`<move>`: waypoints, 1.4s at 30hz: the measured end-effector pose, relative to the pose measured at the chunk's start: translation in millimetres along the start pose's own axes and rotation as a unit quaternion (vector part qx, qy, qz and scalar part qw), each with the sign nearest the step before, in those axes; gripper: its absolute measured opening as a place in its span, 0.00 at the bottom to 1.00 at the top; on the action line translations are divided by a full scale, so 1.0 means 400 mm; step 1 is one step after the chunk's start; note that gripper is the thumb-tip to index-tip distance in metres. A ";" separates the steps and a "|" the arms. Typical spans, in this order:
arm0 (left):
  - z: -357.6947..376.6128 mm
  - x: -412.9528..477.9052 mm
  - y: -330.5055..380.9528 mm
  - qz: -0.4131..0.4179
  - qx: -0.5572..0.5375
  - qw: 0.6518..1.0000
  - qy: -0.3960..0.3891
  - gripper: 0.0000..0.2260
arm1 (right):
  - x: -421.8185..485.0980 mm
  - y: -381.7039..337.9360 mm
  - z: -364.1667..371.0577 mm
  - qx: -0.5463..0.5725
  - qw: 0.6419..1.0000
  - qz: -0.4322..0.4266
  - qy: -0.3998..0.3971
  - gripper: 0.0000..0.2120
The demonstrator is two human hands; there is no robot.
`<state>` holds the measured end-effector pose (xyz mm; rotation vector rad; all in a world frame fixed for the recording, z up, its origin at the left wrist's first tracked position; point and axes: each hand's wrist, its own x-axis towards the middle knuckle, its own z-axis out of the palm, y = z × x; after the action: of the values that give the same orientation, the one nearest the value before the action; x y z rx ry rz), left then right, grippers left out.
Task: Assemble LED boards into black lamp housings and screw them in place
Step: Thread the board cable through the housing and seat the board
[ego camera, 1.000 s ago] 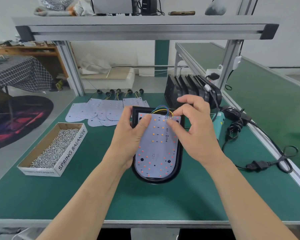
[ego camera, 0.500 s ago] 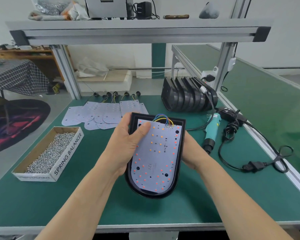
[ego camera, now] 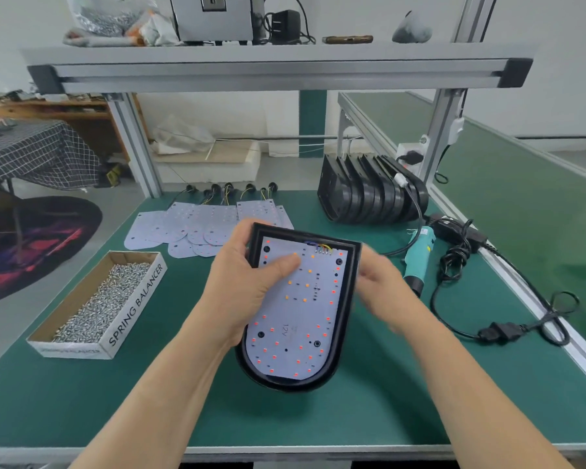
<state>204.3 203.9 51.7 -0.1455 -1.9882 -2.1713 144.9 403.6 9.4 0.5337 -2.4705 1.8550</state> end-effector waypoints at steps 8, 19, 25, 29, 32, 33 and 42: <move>0.000 0.009 -0.029 0.056 0.073 0.995 0.024 0.15 | -0.027 -0.073 0.010 -0.066 0.997 -0.037 0.022 0.03; -0.064 0.054 -0.051 0.002 -0.050 0.990 -0.134 0.13 | -0.008 -0.010 -0.015 0.212 0.974 0.032 -0.076 0.21; -0.083 0.064 -0.080 -0.059 -0.164 0.966 -0.192 0.13 | -0.007 0.007 0.034 0.100 0.980 0.015 -0.172 0.15; -0.124 0.075 -0.100 -0.052 -0.209 0.963 -0.161 0.08 | -0.007 -0.002 0.021 0.087 0.988 0.046 -0.121 0.05; -0.149 0.080 -0.131 -0.069 -0.240 0.959 -0.135 0.13 | -0.001 -0.017 0.015 -0.147 0.981 0.027 -0.120 0.10; -0.156 0.079 -0.142 -0.075 -0.243 0.958 -0.131 0.14 | -0.001 -0.025 0.016 -0.167 0.978 0.009 -0.123 0.11; -0.189 0.081 -0.049 -0.005 0.005 1.000 0.010 0.19 | -0.004 -0.081 0.034 -0.227 0.973 -0.037 -0.035 0.16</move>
<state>172.9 128.0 32.1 -0.1121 -1.9937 -2.1599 157.8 383.6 35.2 0.6599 -2.7483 1.1988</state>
